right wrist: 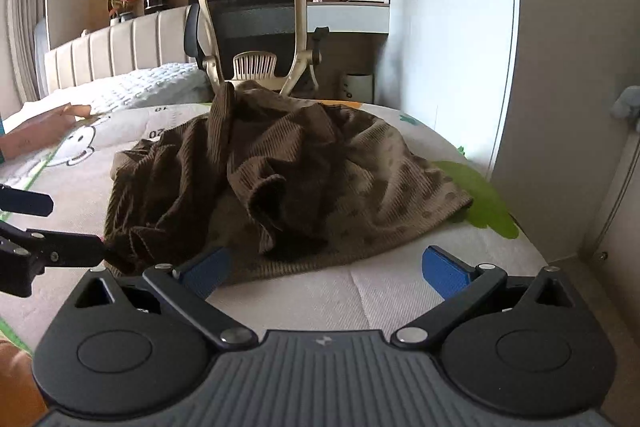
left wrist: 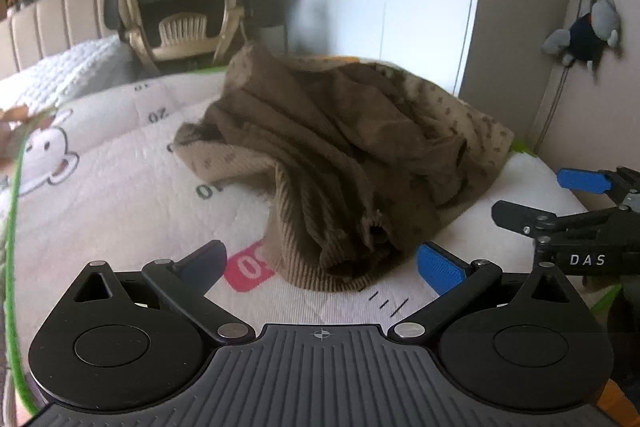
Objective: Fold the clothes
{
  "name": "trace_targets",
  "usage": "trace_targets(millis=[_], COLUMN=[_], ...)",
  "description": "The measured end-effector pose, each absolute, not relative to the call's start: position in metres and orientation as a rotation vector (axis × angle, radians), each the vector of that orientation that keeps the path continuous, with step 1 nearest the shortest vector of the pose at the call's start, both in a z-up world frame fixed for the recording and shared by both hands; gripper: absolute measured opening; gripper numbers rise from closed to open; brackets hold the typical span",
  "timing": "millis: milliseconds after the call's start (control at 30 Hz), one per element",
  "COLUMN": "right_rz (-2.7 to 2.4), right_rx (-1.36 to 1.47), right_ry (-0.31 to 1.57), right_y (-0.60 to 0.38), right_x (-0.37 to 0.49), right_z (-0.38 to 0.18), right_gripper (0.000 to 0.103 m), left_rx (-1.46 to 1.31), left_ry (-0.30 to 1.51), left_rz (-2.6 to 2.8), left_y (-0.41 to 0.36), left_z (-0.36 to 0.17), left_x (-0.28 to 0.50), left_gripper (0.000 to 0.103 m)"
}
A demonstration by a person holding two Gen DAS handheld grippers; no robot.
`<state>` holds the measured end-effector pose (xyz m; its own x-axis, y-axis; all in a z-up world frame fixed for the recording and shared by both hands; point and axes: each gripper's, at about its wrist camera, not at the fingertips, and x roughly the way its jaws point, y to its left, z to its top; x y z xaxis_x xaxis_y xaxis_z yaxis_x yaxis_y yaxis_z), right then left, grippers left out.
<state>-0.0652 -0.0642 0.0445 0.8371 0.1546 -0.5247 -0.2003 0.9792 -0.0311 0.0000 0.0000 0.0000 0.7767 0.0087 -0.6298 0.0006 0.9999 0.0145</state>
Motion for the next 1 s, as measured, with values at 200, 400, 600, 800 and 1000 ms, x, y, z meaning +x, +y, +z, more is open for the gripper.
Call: trace_targets(millis=[200, 400, 600, 800, 1000], right_rz=[0.182, 0.196, 0.205, 0.206, 0.206], right_rx=[-0.046, -0.036, -0.03, -0.028, -0.023], right_ry=[0.543, 0.556, 0.56, 0.562, 0.567], right_y=[-0.062, -0.067, -0.067, -0.066, -0.066], right_x=[-0.069, -0.065, -0.062, -0.063, -0.061], right_z=[0.05, 0.047, 0.045, 0.046, 0.046], right_gripper=[0.103, 0.103, 0.103, 0.103, 0.103], left_rx=[-0.006, -0.023, -0.005, 0.0, 0.001], left_ry=[0.699, 0.706, 0.69, 0.692, 0.698], left_rz=[0.009, 0.015, 0.025, 0.031, 0.033], left_y=[0.004, 0.009, 0.002, 0.003, 0.003], left_z=[0.008, 0.013, 0.006, 0.009, 0.009], left_x=[0.001, 0.0, -0.003, -0.002, -0.001], left_gripper=[0.103, 0.103, 0.103, 0.103, 0.103])
